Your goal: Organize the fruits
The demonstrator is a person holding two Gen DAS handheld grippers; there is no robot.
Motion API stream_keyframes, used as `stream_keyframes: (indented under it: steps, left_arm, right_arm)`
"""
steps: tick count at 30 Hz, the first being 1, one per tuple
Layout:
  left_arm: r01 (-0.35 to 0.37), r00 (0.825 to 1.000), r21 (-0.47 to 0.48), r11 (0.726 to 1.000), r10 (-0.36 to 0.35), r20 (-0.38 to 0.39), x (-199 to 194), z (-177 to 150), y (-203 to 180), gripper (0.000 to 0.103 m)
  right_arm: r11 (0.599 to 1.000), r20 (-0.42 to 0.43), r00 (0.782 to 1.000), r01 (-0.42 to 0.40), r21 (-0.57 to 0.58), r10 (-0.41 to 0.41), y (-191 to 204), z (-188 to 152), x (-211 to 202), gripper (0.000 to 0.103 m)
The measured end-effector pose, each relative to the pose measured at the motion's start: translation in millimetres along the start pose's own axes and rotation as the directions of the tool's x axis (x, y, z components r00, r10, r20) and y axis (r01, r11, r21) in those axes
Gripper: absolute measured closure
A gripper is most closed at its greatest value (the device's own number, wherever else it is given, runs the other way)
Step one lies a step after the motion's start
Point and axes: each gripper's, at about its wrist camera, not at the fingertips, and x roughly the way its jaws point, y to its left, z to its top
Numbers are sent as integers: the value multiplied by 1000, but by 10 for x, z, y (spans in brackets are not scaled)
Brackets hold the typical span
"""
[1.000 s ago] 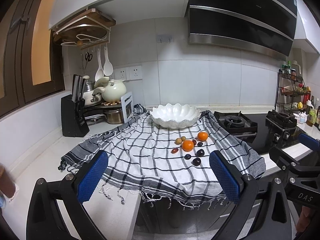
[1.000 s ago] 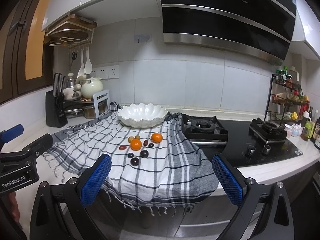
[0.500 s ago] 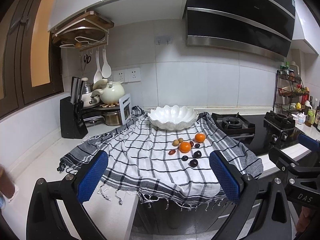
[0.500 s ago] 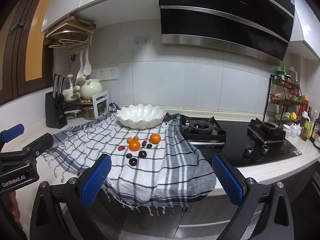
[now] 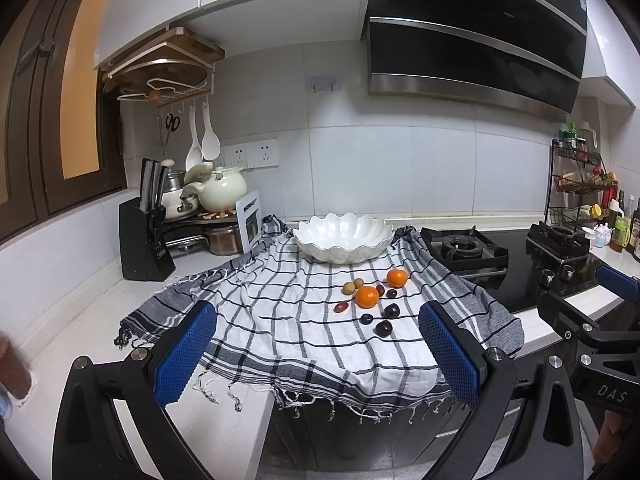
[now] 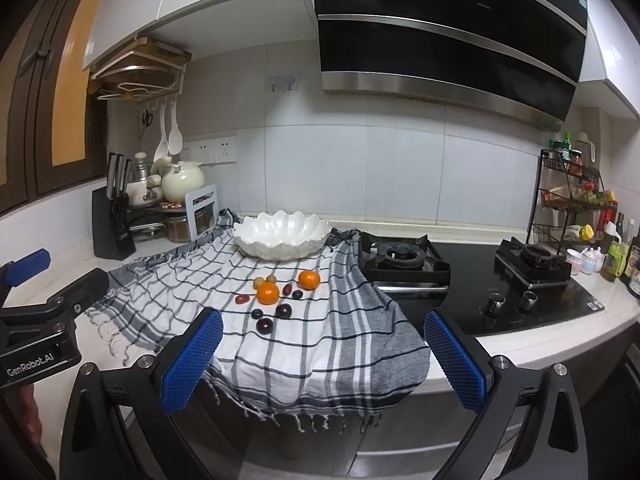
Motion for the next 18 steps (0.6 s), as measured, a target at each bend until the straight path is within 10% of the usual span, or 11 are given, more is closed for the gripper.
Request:
stream_keyframes:
  steps: [18]
  left_arm:
    - [5,1000,13,1000,-5,7,-5,23,-50,0]
  right_arm:
    - [1000,3,1000,4,11,-4,-67,9,-25,1]
